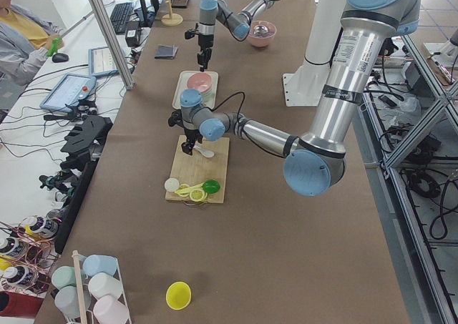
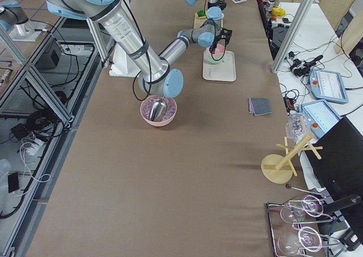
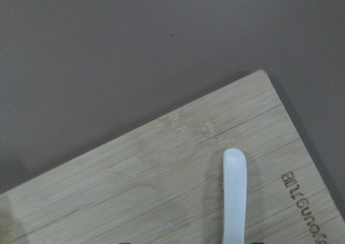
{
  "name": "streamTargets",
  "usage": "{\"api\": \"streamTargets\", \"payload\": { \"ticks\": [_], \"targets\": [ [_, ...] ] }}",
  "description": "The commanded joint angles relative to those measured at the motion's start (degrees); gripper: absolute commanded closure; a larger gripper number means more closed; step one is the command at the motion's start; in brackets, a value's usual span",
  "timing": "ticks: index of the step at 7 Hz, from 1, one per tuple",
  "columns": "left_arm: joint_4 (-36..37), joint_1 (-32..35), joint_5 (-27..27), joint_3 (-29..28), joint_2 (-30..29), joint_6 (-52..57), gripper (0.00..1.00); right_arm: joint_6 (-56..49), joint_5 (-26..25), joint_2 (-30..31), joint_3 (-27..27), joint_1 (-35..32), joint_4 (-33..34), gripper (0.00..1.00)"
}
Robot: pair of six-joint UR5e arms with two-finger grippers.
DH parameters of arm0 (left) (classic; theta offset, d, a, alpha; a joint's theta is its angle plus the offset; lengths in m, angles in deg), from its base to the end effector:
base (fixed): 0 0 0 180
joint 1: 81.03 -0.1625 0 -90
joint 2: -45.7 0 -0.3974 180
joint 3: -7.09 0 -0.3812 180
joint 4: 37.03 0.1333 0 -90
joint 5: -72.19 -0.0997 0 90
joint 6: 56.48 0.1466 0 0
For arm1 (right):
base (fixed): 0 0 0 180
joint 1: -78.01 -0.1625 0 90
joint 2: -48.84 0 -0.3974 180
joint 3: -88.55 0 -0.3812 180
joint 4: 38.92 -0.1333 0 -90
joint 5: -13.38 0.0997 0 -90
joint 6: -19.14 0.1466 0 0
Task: Stack pink bowl on green and place spoon
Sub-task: 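Release the pink bowl with the right gripper while the left grasps the spoon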
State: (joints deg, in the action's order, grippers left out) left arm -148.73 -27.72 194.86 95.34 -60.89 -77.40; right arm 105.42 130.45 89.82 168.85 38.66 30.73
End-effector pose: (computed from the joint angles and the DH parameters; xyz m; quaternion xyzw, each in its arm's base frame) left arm 0.3363 -0.5420 0.4855 0.1349 0.3790 0.2123 0.8905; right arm -0.5439 -0.5321 0.1614 -0.0113 -0.5244 0.1472 0.8386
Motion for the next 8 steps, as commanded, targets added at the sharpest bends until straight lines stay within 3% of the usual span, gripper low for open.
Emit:
{"api": "streamTargets", "payload": {
  "ticks": [1, 3, 4, 5, 7, 8],
  "targets": [
    [-0.01, -1.80, -1.80, -0.27, 0.07, -0.88, 0.35, -0.59, 1.84, 1.47, 1.43, -2.04, 0.13, 0.00],
    [-0.01, -3.47, -2.08, -0.62, -0.46, -2.37, 0.38, -2.42, 4.37, 4.88, 4.13, -3.97, 0.13, 0.00],
    [-0.01, -3.56, -2.08, -0.62, -0.63, -3.25, 0.73, -4.61, 5.70, 7.69, 7.47, -4.77, 0.22, 0.00],
    [0.08, -3.56, -1.82, -0.62, -1.33, -4.04, 1.00, -4.98, 6.24, 8.32, 7.67, -5.21, 0.13, 0.00],
    [1.04, -3.56, -1.38, -0.45, -2.83, -5.53, 1.00, -5.25, 6.33, 10.16, 8.90, -5.30, -0.04, 0.00],
    [1.04, -3.56, -1.21, -0.01, -4.83, -8.06, 1.00, -8.30, 6.59, 13.74, 12.73, -6.00, 0.13, 0.00]
  ]
}}
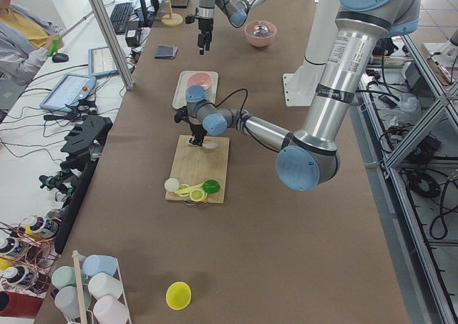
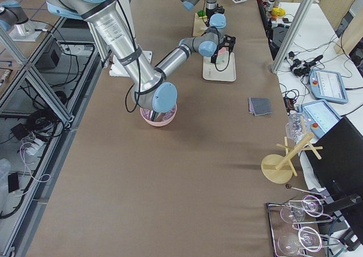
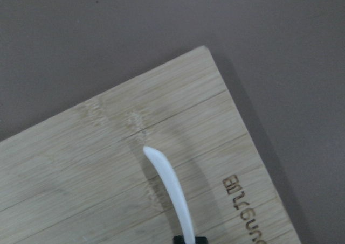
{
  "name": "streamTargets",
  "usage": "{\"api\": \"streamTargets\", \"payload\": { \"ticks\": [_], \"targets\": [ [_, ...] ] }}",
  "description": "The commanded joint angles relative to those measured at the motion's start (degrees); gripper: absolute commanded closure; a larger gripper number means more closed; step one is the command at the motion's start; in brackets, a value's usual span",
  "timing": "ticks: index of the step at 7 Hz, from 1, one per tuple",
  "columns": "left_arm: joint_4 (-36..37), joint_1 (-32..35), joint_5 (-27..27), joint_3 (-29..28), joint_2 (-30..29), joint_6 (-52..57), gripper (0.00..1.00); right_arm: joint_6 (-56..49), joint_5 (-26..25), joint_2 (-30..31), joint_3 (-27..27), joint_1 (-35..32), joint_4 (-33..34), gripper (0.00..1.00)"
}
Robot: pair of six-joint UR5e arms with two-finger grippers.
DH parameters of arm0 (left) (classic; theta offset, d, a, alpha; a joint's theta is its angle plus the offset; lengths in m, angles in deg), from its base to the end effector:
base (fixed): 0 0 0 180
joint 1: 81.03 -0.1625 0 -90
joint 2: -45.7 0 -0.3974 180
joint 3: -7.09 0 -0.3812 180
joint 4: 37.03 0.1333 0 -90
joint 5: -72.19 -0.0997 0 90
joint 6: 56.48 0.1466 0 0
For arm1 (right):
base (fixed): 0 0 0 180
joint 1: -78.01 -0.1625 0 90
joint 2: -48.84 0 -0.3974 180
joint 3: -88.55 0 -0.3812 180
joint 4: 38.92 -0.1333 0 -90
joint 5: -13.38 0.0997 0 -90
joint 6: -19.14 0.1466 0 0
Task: Stack pink bowl on green and place spoon
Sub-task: 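Release the pink bowl with the right gripper while the left grasps the spoon, then carry the white spoon into the pink bowl while the right arm withdraws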
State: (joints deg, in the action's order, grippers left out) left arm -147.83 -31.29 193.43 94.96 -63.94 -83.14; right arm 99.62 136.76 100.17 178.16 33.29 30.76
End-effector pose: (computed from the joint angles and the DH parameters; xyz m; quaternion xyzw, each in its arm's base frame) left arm 0.3783 -0.5354 0.4586 0.1234 0.3864 0.1954 0.8929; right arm -0.4632 -0.5328 0.2153 -0.0092 -0.5314 0.1186 0.8387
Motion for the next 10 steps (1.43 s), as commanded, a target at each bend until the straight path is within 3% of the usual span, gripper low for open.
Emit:
{"api": "streamTargets", "payload": {
  "ticks": [1, 2, 5, 10],
  "targets": [
    [0.32, -0.09, 0.22, 0.11, -6.68, -9.74, 1.00, -6.18, 4.19, 7.87, 5.90, -3.85, 0.27, 0.00],
    [0.84, -0.35, 0.49, 0.19, -10.38, -15.74, 1.00, -12.31, 9.45, 11.57, 6.36, -9.02, 0.27, 0.00],
    [2.17, -3.68, 1.28, -5.06, -24.71, -29.32, 1.00, -27.03, 11.09, 19.68, 5.93, -15.39, 0.45, 0.00],
    [1.82, -5.80, -1.52, -11.21, -30.44, -31.35, 1.00, -33.20, 10.12, 23.03, 5.58, -17.42, 0.45, 0.00]
  ]
}}
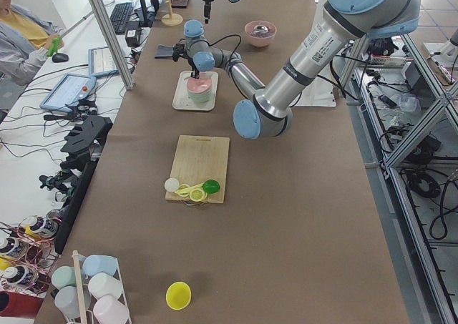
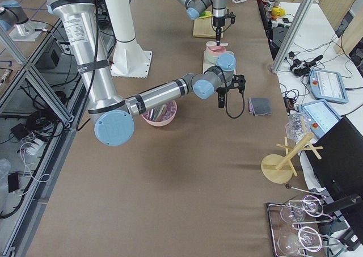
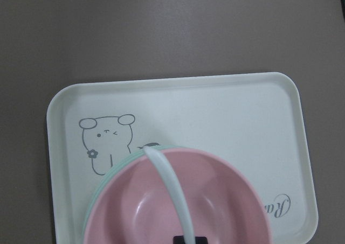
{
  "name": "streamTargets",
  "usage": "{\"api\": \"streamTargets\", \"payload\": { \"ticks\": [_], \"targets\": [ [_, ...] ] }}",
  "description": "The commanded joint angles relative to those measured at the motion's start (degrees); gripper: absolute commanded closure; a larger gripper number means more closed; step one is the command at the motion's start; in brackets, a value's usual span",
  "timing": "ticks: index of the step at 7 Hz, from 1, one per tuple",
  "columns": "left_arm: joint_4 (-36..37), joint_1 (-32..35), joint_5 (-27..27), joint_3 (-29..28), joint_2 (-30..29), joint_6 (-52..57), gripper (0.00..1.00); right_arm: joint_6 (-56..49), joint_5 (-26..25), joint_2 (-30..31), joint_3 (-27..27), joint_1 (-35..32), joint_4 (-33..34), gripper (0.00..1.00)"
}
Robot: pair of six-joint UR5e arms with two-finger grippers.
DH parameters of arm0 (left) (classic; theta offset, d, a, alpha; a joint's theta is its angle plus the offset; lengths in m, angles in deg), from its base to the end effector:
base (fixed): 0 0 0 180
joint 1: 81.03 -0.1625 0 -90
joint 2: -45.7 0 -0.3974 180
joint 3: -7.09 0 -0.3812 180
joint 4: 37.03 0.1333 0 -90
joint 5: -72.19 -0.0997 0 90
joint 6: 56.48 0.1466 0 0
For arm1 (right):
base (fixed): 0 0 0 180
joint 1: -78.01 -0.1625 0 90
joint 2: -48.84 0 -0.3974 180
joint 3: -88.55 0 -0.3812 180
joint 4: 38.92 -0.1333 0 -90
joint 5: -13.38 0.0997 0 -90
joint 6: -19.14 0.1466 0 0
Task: Stack pink bowl on green and place spoon
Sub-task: 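Carry the white spoon into the pink bowl while the right arm withdraws, then release the spoon and withdraw the left arm out of view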
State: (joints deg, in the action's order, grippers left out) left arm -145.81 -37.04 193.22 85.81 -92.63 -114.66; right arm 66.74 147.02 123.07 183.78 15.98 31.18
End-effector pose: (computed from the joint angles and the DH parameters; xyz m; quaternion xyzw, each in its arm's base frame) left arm 0.5074 -0.5701 0.1851 0.0906 0.5011 0.0343 0.8599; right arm -0.2571 -0.5527 0.4232 0.0430 -0.4740 0.0203 0.8793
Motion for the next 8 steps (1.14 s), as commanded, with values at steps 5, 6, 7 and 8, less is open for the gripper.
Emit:
{"api": "streamTargets", "payload": {
  "ticks": [5, 6, 7, 8],
  "targets": [
    [0.06, 2.66, -1.94, 10.24, 17.29, 12.92, 0.02, -2.06, -0.23, 2.49, -0.91, -1.77, -0.05, 0.00],
    [0.15, 6.07, -1.51, 14.14, 24.52, 20.83, 0.02, -6.17, -0.23, 4.42, -1.27, -2.99, 0.03, 0.00],
    [0.41, 9.06, 0.41, 16.44, 29.38, 26.92, 0.02, -11.08, -0.05, 5.39, -3.01, -5.27, 0.03, 0.00],
    [0.42, 14.40, 6.87, 16.90, 34.04, 29.15, 0.02, -18.18, 0.65, 5.58, -6.51, -8.42, 0.03, 0.00]
  ]
}}
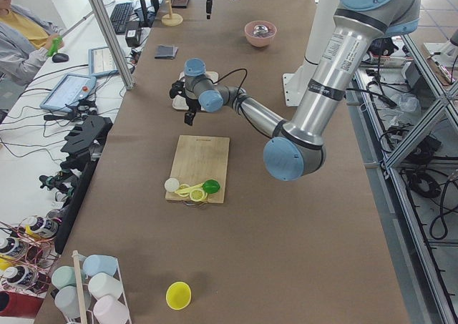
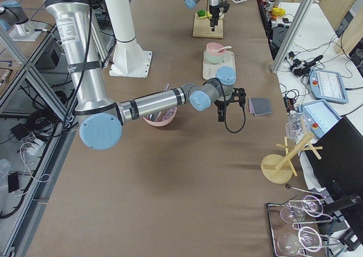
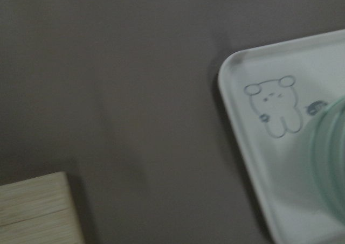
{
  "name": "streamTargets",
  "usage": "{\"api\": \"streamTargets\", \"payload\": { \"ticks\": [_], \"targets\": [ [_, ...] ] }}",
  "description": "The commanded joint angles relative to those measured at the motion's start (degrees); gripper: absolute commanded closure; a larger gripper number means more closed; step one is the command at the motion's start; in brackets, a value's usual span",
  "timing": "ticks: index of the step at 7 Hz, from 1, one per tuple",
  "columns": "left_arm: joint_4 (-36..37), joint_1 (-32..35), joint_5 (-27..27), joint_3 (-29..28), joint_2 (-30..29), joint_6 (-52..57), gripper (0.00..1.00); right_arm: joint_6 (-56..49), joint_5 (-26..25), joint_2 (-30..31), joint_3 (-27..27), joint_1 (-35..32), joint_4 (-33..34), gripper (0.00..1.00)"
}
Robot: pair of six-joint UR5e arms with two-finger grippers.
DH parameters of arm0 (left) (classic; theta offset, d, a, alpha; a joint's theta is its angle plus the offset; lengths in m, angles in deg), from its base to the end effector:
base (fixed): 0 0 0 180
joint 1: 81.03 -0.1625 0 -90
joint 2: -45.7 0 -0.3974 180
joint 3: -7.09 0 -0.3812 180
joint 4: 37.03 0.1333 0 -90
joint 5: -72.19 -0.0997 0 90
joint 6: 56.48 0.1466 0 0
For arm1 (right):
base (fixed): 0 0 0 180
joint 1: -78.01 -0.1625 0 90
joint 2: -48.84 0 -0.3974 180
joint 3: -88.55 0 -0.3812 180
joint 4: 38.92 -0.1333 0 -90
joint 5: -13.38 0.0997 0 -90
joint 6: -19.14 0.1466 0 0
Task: Stack pink bowl on green and place spoon
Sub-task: 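Release the spoon and withdraw the left arm out of view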
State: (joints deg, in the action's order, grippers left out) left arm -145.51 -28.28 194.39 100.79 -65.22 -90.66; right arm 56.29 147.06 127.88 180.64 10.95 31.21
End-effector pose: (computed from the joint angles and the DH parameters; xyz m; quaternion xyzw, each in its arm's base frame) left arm 0.3471 -0.5476 0.3974 0.1360 0.4154 0.1258 0.8906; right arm -0.1998 -0.5542 0.5014 0.0490 -0.4405 0.0055 0.8964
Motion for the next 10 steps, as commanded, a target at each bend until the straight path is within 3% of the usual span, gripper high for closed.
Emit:
{"api": "streamTargets", "payload": {
  "ticks": [1, 4, 6, 8, 10],
  "targets": [
    [-0.15, 11.43, 10.99, 2.44, 10.68, 6.82, 0.02, -13.02, 0.87, 0.86, -6.36, -6.57, 0.09, 0.00],
    [0.37, 20.43, 14.29, 5.62, 20.72, 10.85, 0.02, -26.92, 2.45, 1.56, -15.24, -13.08, 0.01, 0.00],
    [3.26, 24.75, 15.08, 6.49, 22.67, 14.92, 0.02, -32.57, 3.24, 4.28, -16.06, -15.38, -0.70, 0.00],
    [1.97, 24.85, 14.82, 6.23, 27.75, 15.01, 0.02, -32.67, 3.42, 4.46, -15.88, -15.39, -0.78, 0.00],
    [1.78, 24.67, 14.74, 4.92, 27.78, 14.32, 0.02, -32.67, 3.08, 4.64, -15.88, -15.39, -0.78, 0.00]
  ]
}}
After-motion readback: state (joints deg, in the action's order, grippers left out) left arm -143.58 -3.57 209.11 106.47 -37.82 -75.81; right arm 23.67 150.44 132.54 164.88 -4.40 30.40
